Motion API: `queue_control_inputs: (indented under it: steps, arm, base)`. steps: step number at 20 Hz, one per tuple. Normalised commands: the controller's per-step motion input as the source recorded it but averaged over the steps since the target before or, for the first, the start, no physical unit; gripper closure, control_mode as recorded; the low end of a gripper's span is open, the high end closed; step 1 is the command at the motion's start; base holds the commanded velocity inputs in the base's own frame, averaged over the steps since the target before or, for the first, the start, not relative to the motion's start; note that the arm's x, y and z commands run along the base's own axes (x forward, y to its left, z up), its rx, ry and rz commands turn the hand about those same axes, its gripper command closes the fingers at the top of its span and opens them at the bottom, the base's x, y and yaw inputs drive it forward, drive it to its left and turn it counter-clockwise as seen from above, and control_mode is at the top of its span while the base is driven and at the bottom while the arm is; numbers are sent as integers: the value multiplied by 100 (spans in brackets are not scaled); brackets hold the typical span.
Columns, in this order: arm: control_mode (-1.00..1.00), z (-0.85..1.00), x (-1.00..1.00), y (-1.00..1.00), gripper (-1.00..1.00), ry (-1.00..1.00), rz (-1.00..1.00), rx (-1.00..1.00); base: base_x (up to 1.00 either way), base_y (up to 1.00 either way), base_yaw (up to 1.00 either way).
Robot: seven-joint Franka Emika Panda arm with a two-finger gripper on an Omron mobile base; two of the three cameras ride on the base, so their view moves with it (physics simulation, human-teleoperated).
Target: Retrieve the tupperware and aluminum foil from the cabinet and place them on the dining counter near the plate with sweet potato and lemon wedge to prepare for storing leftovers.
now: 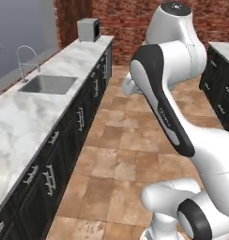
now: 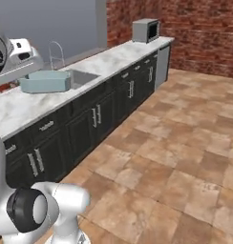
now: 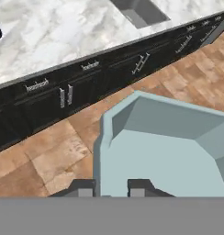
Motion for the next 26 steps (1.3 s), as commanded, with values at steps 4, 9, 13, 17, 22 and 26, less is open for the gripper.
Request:
queue_control_inputs:
  steps: [4,9,13,17,22,26]
  arm:
    - [100,0,0,0,100,0,0,0]
    - [100,0,0,0,100,0,0,0]
    - [100,0,0,0,100,0,0,0]
    - [100,0,0,0,100,0,0,0]
    - [100,0,0,0,100,0,0,0]
    - [100,0,0,0,100,0,0,0]
  base:
    - [0,0,-100]
    - [0,0,-100]
    - [0,0,-95]
    - [56,0,-67]
    - [99,-2,-47]
    - [100,-8,-38]
